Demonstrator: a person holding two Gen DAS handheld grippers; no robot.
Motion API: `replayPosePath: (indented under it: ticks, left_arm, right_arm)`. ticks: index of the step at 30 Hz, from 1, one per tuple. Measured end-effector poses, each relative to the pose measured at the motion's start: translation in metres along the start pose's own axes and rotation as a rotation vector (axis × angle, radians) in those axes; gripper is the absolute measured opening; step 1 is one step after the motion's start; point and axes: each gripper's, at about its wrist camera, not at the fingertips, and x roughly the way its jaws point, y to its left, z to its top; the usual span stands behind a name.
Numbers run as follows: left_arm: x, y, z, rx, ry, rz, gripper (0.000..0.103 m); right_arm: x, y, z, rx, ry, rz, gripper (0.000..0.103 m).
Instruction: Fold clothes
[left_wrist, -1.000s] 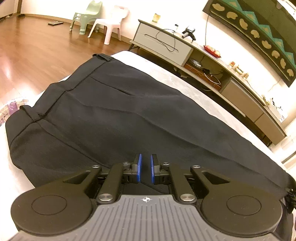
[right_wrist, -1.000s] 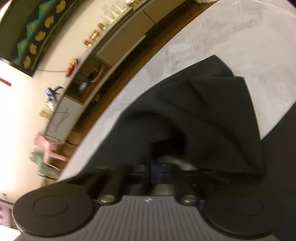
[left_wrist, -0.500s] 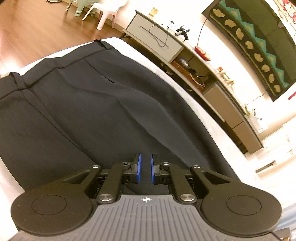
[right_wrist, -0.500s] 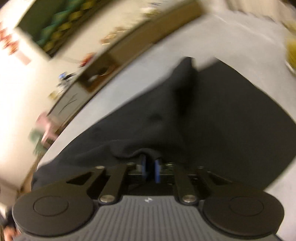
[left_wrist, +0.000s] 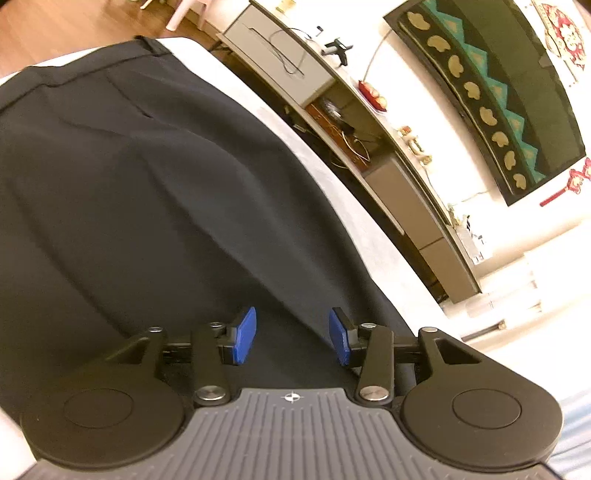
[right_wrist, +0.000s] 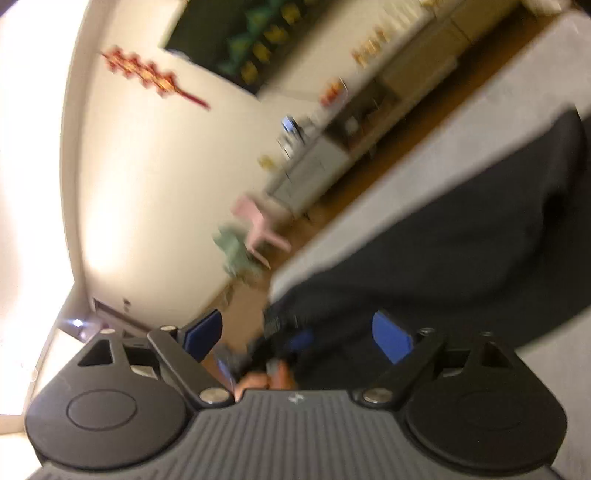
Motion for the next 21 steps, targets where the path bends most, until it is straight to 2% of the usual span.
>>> replayPosePath:
  ticks: [2, 3, 4, 7, 10, 15, 17, 19, 20, 21]
  left_arm:
    - [0.007, -0.007, -0.001, 0.009, 0.002, 0.002, 0.047]
    - [0.011, -0.009, -0.001, 0.011, 0.003, 0.005, 0.047]
    - [0.015, -0.010, -0.001, 0.008, 0.006, 0.009, 0.047]
    - [0.027, -0.008, -0.004, 0.000, 0.019, 0.038, 0.049]
    - [0.034, -0.007, -0.005, 0.006, 0.023, 0.064, 0.049]
    - [0.034, -0.009, -0.003, 0.001, -0.003, 0.081, 0.049]
    - [0.033, -0.010, -0.003, 0.000, -0.019, 0.088, 0.049]
    - [0.032, -0.011, -0.002, -0.012, -0.033, 0.089, 0.049]
    - [0.032, -0.011, -0.002, -0.021, -0.038, 0.088, 0.049]
    - [0.032, -0.012, -0.003, -0.023, -0.042, 0.092, 0.049]
  right_arm:
    - [0.000, -0.004, -0.004, 0.000, 0.029, -0.016, 0.096]
    - [0.000, -0.005, -0.006, -0.006, 0.032, -0.002, 0.101]
    - [0.000, -0.006, -0.009, -0.012, 0.036, 0.013, 0.102]
    - [-0.007, -0.011, -0.008, -0.011, 0.038, 0.026, 0.102]
    - [-0.004, -0.018, 0.006, -0.024, 0.015, -0.008, 0.102]
    - [-0.008, -0.027, 0.017, -0.020, -0.006, -0.022, 0.101]
    - [-0.012, -0.029, 0.018, -0.011, -0.003, 0.007, 0.101]
    - [-0.014, -0.030, 0.021, -0.021, -0.012, 0.085, 0.101]
    - [-0.011, -0.034, 0.023, -0.031, -0.026, 0.080, 0.101]
    - [-0.005, -0.047, 0.027, -0.014, -0.029, 0.032, 0.102]
